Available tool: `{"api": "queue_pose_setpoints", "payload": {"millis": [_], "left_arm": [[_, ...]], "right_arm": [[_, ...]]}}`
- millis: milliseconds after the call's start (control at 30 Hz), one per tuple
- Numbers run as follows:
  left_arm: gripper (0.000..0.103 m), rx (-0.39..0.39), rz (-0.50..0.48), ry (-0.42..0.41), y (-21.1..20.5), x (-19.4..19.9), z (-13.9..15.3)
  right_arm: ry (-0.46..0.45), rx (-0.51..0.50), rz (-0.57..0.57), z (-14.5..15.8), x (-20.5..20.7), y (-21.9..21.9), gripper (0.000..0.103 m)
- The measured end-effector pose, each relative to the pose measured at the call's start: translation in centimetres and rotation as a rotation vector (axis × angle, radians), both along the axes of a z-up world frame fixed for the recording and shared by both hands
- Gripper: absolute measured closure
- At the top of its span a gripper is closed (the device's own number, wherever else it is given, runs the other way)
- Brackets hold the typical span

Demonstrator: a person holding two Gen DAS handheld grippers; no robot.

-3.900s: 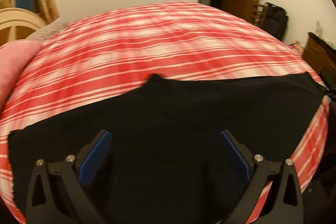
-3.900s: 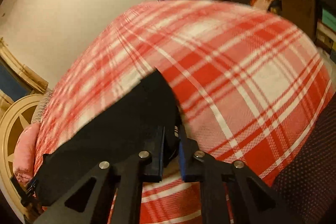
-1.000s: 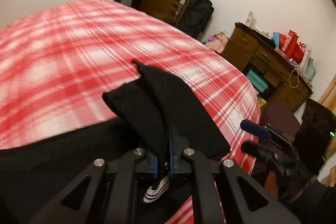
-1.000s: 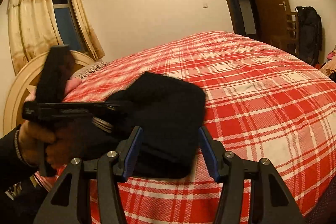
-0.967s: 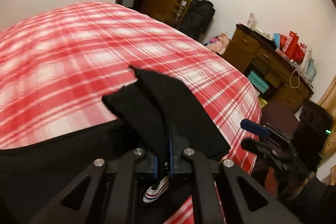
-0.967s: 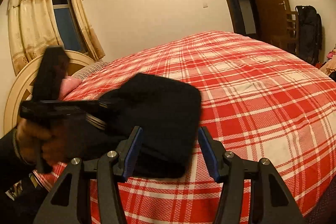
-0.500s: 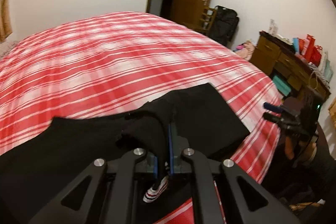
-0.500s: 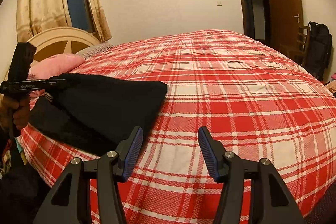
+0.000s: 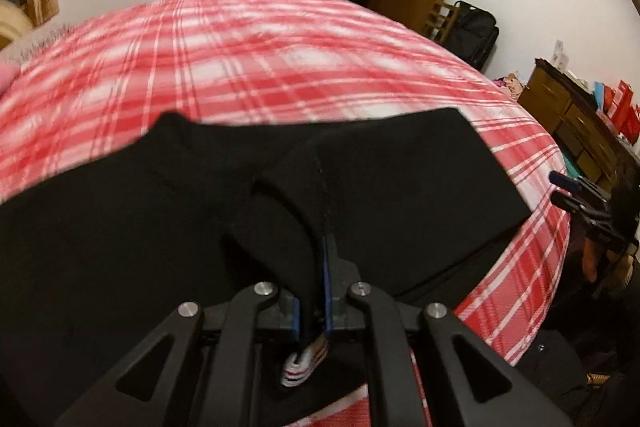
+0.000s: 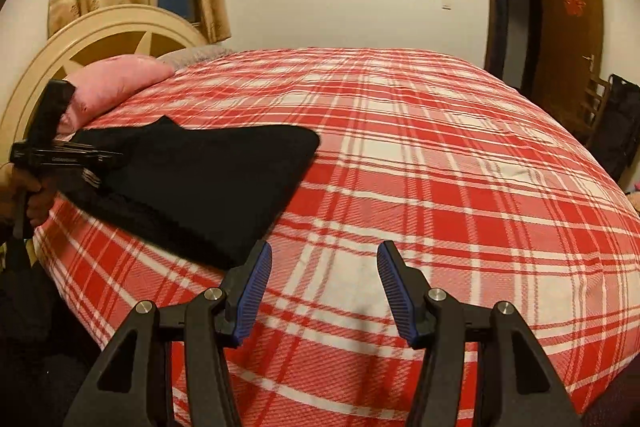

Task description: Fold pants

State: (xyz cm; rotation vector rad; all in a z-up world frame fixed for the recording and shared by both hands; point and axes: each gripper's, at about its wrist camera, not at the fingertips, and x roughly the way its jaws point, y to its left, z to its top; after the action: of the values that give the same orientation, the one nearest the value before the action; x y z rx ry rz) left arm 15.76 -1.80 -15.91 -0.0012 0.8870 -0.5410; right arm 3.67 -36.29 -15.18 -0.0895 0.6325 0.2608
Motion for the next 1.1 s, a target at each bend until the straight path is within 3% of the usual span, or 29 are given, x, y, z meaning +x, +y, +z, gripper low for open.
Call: {"api": "queue_pose_setpoints", "payload": {"millis": [100, 167, 300, 333, 400, 467, 500, 533, 633, 733, 767, 833, 867, 933, 967, 1100], "left_arm": [[0.094, -0.039, -0.008, -0.007, 0.5, -0.2, -0.1], [0.088, -0.059, -0.022, -0.022, 0.7, -0.1, 0.3], [0.035, -0.17, -0.02, 0.005, 1.7, 1.1, 0.8], [0.032, -0.205, -0.016, 0.01, 1.9, 1.5, 0.8], [0.033, -0.28, -0.014, 0.036, 2.3, 2.8, 0.5], [0.049, -0.339, -0.004, 0.031, 2.6, 3.3, 0.4], [0.078, -0.345, -0.003, 0.014, 2.6, 3.3, 0.5], [0.094, -0.331, -0.001, -0.006, 2.6, 3.2, 0.7], [0.094, -0.31, 0.011, -0.11, 2.7, 1.0, 2.0], [0.093, -0.152, 0.011, -0.236, 1.6, -1.9, 2.3], [0.09, -0.118, 0.021, -0.227, 1.5, -1.6, 1.8], [0.082, -0.05, 0.075, -0.113, 1.6, 0.1, -0.6], [0.081, -0.072, 0.103, -0.028, 2.2, 1.2, -1.9], [0.081, -0.182, 0.115, 0.013, 3.3, 1.5, -1.6], [0.08, -0.199, 0.115, 0.031, 3.6, 1.5, -1.4], [0.078, -0.16, 0.12, 0.044, 3.9, 0.8, -1.3]], "right_arm": [[0.008, 0.005, 0.026, -0.2, -0.1, 1.0, 0.047], [0.012, -0.015, 0.042, -0.5, -0.1, 1.8, 0.047], [0.014, -0.029, 0.069, -0.8, -0.1, 3.2, 0.047], [0.015, -0.027, 0.069, -0.8, -0.1, 3.3, 0.047], [0.017, -0.028, 0.07, -0.9, 0.0, 3.6, 0.047], [0.014, -0.03, 0.067, -0.9, 0.0, 3.8, 0.047], [0.012, -0.03, 0.065, -0.9, 0.0, 3.8, 0.047], [0.01, -0.027, 0.061, -0.9, 0.0, 3.7, 0.047], [0.004, -0.015, 0.052, -0.8, 0.1, 3.5, 0.047], [0.009, -0.009, 0.051, -0.8, 0.1, 3.4, 0.047], [0.015, -0.01, 0.054, -0.9, 0.2, 3.5, 0.047], [0.02, -0.023, 0.061, -1.1, 0.3, 3.7, 0.047], [0.02, -0.029, 0.064, -1.2, 0.3, 3.8, 0.047], [0.015, -0.034, 0.061, -1.2, 0.2, 4.0, 0.047], [0.014, -0.026, 0.061, -1.1, 0.2, 4.0, 0.047], [0.015, 0.011, 0.067, -0.9, 0.4, 4.3, 0.047]]}}
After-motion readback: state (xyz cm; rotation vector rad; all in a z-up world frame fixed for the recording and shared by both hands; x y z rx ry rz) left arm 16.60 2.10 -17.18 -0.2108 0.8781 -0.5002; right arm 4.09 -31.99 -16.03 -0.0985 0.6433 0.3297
